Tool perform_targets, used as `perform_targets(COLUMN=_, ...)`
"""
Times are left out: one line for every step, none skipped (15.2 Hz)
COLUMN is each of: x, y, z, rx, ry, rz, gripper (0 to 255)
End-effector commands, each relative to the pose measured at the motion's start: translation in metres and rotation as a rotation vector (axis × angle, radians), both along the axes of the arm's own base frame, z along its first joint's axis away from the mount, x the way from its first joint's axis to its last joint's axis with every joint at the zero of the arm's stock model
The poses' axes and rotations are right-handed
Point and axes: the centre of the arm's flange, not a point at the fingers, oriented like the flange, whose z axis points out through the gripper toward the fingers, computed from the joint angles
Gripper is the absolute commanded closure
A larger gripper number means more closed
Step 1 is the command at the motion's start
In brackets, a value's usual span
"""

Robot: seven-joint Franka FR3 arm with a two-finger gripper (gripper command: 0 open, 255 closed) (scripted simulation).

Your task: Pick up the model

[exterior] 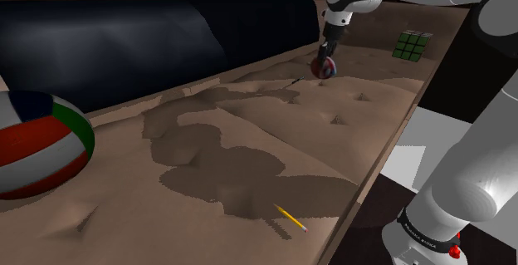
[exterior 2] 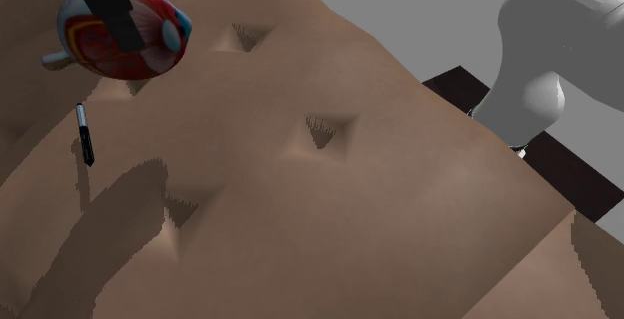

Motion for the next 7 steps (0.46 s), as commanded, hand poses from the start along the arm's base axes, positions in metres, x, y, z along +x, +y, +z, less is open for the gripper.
perform_targets(x=0.000, y=0.000, z=0.011, rx=0.000, ry=0.000, rz=0.000, gripper=255)
perform_targets(x=0.000, y=0.000, z=0.016, rx=0.000, ry=0.000, rz=0.000, gripper=255)
perform_targets(x=0.000, y=0.000, z=0.021, rx=0.000, ry=0.000, rz=0.000, gripper=255)
perform_targets(x=0.000, y=0.000, z=0.027, rx=0.000, ry=0.000, rz=0.000, gripper=255)
perform_targets(x=0.000, y=0.000, z=0.032, rx=0.000, ry=0.000, rz=0.000, gripper=255)
perform_targets(x=0.000, y=0.000, z=0.033, rx=0.000, ry=0.000, rz=0.000, gripper=255)
perform_targets(x=0.000, y=0.000, z=0.033, rx=0.000, ry=0.000, rz=0.000, gripper=255)
